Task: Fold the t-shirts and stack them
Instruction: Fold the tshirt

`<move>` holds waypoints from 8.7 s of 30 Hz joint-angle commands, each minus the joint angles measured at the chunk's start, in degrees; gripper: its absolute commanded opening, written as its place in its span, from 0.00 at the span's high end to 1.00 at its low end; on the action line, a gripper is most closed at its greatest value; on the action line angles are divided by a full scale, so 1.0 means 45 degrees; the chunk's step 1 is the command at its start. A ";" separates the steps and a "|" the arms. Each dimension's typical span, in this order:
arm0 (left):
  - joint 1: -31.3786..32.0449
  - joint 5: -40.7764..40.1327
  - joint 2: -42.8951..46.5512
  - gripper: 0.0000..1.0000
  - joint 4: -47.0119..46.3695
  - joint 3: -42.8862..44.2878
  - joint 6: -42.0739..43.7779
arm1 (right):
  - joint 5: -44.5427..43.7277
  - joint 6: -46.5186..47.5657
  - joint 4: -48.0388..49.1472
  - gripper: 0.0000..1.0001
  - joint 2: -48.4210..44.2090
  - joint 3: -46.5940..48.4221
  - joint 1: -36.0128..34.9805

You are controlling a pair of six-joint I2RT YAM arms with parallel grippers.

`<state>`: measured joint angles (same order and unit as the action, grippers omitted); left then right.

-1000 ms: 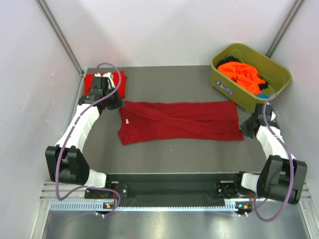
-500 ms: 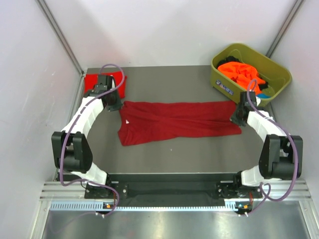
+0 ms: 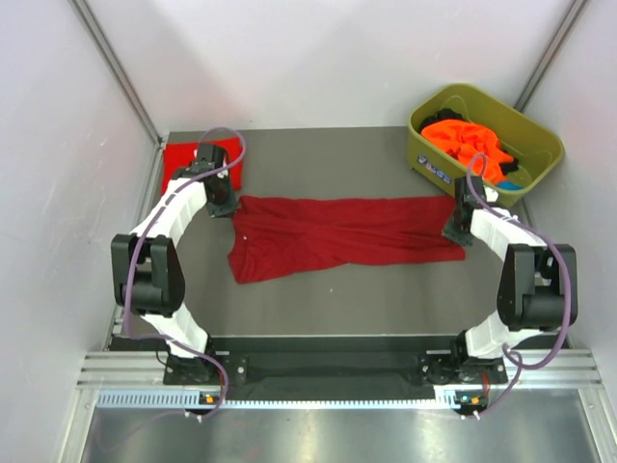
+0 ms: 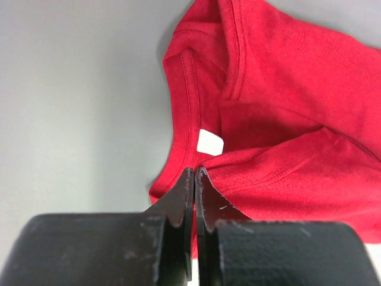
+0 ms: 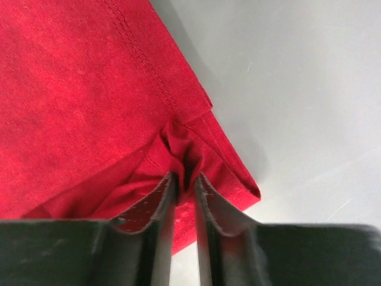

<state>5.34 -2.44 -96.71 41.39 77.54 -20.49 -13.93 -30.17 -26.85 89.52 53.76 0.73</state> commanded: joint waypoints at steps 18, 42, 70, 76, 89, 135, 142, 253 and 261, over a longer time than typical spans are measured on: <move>-0.0074 0.0483 -0.1225 1.00 0.0100 0.1461 0.0042 | -0.0184 -0.0599 -0.0088 0.57 -0.2080 -0.0968 -0.0046; -0.0035 0.1419 -0.0462 1.00 0.0276 0.0387 0.0081 | -0.1806 -0.1614 0.0304 1.00 -0.6299 -0.4933 0.0189; 0.0101 0.2182 -0.0639 1.00 -0.0134 0.0797 0.0062 | 0.1144 -0.0404 0.1611 0.66 -0.2295 -0.2609 0.1849; 0.0121 0.2202 -0.0483 1.00 -0.0154 0.0680 0.0022 | 0.0636 -0.0151 0.1690 1.00 -0.2820 -0.2883 0.1966; 0.0179 0.2260 -0.0306 1.00 -0.0213 0.0406 -0.0036 | 0.3908 0.2231 0.2762 0.77 -0.3448 -0.2846 0.2415; 0.0414 0.1753 -0.0365 1.00 -0.0213 0.0816 -0.0154 | 0.1827 0.2584 0.2101 1.00 -0.2587 -0.2473 0.2787; 0.0414 0.1714 -0.0346 1.00 -0.0115 0.0972 -0.0154 | 0.1748 0.2486 0.1846 1.00 -0.3036 -0.2688 0.2767; 0.0394 0.5622 0.2506 1.00 -0.2967 -0.4419 -0.0544 | 1.0948 0.2839 1.1141 1.00 0.5948 0.5144 -0.8444; 0.0394 0.4254 0.1823 1.00 -0.4020 -0.3425 -0.0759 | 0.8629 0.2467 1.2781 1.00 0.5012 0.3487 -0.8347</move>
<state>7.27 19.94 -87.55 27.22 58.50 -23.05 30.72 -18.70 22.81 117.32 71.53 -37.21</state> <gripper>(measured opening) 0.015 0.009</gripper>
